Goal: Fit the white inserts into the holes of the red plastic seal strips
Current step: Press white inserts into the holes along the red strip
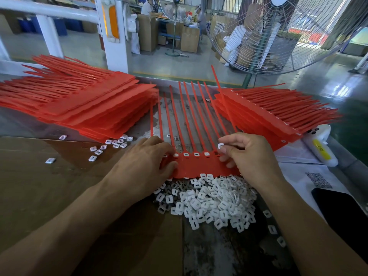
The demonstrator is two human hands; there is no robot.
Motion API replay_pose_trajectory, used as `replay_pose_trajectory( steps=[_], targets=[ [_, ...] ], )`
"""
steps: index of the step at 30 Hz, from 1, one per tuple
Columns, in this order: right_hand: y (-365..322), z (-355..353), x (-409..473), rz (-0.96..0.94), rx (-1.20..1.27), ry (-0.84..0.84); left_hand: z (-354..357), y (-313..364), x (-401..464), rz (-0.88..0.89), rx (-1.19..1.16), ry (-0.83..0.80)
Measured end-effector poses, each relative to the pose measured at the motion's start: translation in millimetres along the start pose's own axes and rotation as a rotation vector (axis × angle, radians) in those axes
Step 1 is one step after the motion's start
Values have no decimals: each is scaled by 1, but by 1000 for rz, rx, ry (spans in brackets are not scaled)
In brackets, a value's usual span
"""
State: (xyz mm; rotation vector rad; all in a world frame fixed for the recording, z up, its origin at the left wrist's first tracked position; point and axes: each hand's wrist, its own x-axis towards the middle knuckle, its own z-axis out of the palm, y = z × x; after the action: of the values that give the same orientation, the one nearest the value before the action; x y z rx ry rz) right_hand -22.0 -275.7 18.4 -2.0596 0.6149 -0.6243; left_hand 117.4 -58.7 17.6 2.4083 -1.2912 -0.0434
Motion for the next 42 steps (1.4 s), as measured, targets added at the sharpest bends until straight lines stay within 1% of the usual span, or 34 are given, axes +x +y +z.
replay_pose_trajectory(
  steps=[7,10,19,27,35,42],
  targets=[
    [4,3,3,-56,-123,55,0,1,1,-2,1,1],
    [7,4,5,-90,-222,32,0,0,0,-4,4,-6],
    [6,8,11,-113,-420,-42,-1,1,-1,-8,2,-5],
    [1,9,11,-135,-468,-69,0,1,-1,-10,9,-7],
    [-2,9,11,-155,-566,-95,1,-1,-1,-4,2,0],
    [-1,8,11,-143,-537,-107,1,-1,0,-10,5,-6]
  ],
)
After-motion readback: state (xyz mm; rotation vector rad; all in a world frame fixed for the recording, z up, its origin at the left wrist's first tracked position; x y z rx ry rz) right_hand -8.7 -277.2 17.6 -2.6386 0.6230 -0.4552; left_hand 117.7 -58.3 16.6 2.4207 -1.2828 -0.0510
